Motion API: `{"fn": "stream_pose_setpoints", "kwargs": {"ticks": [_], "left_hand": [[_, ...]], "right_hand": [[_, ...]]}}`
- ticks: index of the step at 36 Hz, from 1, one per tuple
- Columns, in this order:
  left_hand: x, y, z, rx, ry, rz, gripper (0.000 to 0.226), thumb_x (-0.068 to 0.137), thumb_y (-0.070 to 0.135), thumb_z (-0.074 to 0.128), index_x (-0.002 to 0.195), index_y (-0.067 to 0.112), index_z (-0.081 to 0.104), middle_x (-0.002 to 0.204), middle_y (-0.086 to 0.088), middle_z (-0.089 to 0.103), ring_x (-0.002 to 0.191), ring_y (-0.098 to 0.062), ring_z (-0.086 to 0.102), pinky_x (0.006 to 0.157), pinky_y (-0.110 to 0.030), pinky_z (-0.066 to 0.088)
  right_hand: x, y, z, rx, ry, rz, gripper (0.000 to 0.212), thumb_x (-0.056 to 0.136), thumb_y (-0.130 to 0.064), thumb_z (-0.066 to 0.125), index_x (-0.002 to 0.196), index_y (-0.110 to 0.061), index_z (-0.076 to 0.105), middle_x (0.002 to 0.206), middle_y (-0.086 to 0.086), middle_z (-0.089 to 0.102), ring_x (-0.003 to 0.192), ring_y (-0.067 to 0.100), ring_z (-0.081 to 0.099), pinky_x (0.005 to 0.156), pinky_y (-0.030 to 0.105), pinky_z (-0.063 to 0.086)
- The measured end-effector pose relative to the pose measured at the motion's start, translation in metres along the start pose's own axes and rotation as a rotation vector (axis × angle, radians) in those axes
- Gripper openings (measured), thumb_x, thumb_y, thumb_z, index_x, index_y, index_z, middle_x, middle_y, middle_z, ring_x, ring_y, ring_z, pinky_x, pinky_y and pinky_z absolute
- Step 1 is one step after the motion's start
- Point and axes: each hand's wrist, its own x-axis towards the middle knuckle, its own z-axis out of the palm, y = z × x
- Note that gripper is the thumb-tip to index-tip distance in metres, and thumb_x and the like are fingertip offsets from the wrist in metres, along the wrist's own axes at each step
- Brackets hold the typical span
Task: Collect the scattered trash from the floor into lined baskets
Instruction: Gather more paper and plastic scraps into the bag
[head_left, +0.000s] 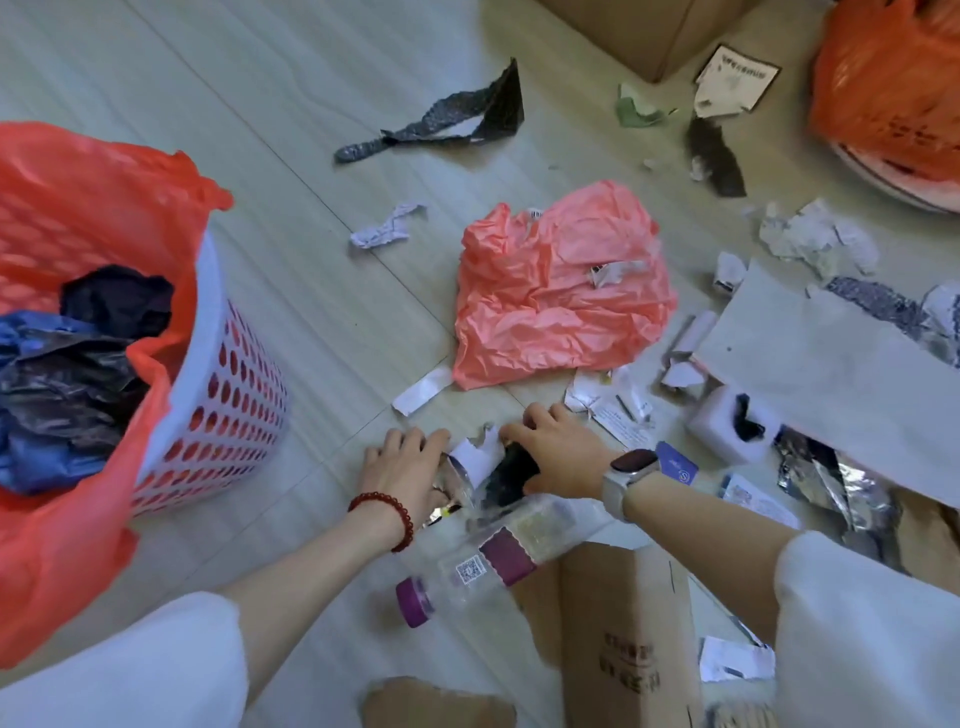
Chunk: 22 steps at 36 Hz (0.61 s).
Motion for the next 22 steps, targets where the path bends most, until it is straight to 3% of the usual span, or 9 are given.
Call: {"fn": "stream_pose_setpoints", "kwargs": {"ticks": [3, 6, 9, 11, 14, 17, 20, 22], "left_hand": [[0.004, 0.000, 0.003, -0.010, 0.029, 0.014, 0.040, 0.085, 0.019, 0.052, 0.121, 0.028, 0.038, 0.119, 0.004, 0.051, 0.114, -0.019, 0.043, 0.089, -0.034, 0.030], [0.002, -0.008, 0.005, -0.010, 0.088, 0.078, 0.033, 0.084, 0.011, 0.048, 0.114, 0.025, 0.051, 0.112, 0.002, 0.050, 0.112, -0.019, 0.044, 0.089, -0.031, 0.026], [0.001, -0.014, 0.003, -0.084, 0.237, 0.139, 0.022, 0.078, 0.011, 0.061, 0.098, 0.020, 0.061, 0.096, -0.001, 0.054, 0.097, -0.021, 0.055, 0.080, -0.030, 0.026], [0.003, -0.017, 0.003, -0.129, 0.302, 0.180, 0.026, 0.062, 0.007, 0.074, 0.082, 0.019, 0.062, 0.082, 0.001, 0.055, 0.078, -0.022, 0.060, 0.072, -0.031, 0.030], [0.009, -0.013, -0.005, -0.143, 0.347, 0.286, 0.030, 0.050, 0.002, 0.076, 0.072, 0.015, 0.060, 0.083, -0.002, 0.058, 0.068, -0.024, 0.061, 0.065, -0.033, 0.036], [0.018, -0.003, -0.017, -0.140, 0.368, 0.392, 0.022, 0.054, 0.018, 0.075, 0.067, 0.014, 0.058, 0.100, -0.008, 0.062, 0.079, -0.028, 0.062, 0.067, -0.038, 0.043], [0.030, 0.012, -0.020, -0.122, 0.295, 0.455, 0.023, 0.058, 0.020, 0.076, 0.063, 0.013, 0.055, 0.125, -0.010, 0.056, 0.109, -0.033, 0.055, 0.076, -0.043, 0.045], [0.037, 0.025, -0.021, -0.107, 0.224, 0.446, 0.016, 0.068, 0.020, 0.071, 0.071, 0.012, 0.058, 0.142, -0.008, 0.043, 0.130, -0.032, 0.038, 0.092, -0.047, 0.041]], "right_hand": [[-0.001, 0.002, 0.008, -0.026, 0.005, 0.024, 0.051, 0.080, -0.023, 0.067, 0.120, -0.011, 0.037, 0.121, 0.011, 0.041, 0.111, 0.030, 0.039, 0.073, 0.035, 0.041], [-0.005, 0.015, 0.012, 0.001, 0.010, 0.057, 0.050, 0.079, -0.024, 0.068, 0.117, -0.009, 0.038, 0.119, 0.011, 0.044, 0.111, 0.029, 0.041, 0.080, 0.036, 0.043], [-0.010, 0.024, 0.016, 0.035, 0.007, 0.127, 0.042, 0.082, -0.023, 0.065, 0.113, -0.007, 0.043, 0.115, 0.014, 0.050, 0.109, 0.029, 0.045, 0.086, 0.037, 0.044], [-0.013, 0.026, 0.018, 0.024, 0.020, 0.152, 0.033, 0.086, -0.020, 0.060, 0.111, -0.005, 0.045, 0.115, 0.015, 0.051, 0.109, 0.030, 0.047, 0.085, 0.036, 0.042], [-0.021, 0.030, 0.019, -0.029, 0.080, 0.122, 0.021, 0.091, -0.013, 0.049, 0.110, -0.004, 0.048, 0.114, 0.014, 0.051, 0.107, 0.029, 0.047, 0.080, 0.033, 0.038], [-0.031, 0.036, 0.019, -0.001, 0.210, 0.057, 0.017, 0.091, -0.013, 0.048, 0.105, -0.006, 0.053, 0.108, 0.011, 0.051, 0.100, 0.029, 0.048, 0.075, 0.033, 0.036], [-0.038, 0.049, 0.018, 0.042, 0.423, 0.026, 0.011, 0.078, -0.010, 0.068, 0.086, -0.008, 0.061, 0.097, 0.010, 0.058, 0.087, 0.034, 0.057, 0.065, 0.038, 0.043], [-0.039, 0.057, 0.012, 0.080, 0.468, 0.099, 0.013, 0.076, -0.010, 0.070, 0.085, -0.008, 0.062, 0.110, 0.013, 0.059, 0.100, 0.038, 0.056, 0.069, 0.043, 0.045]]}}
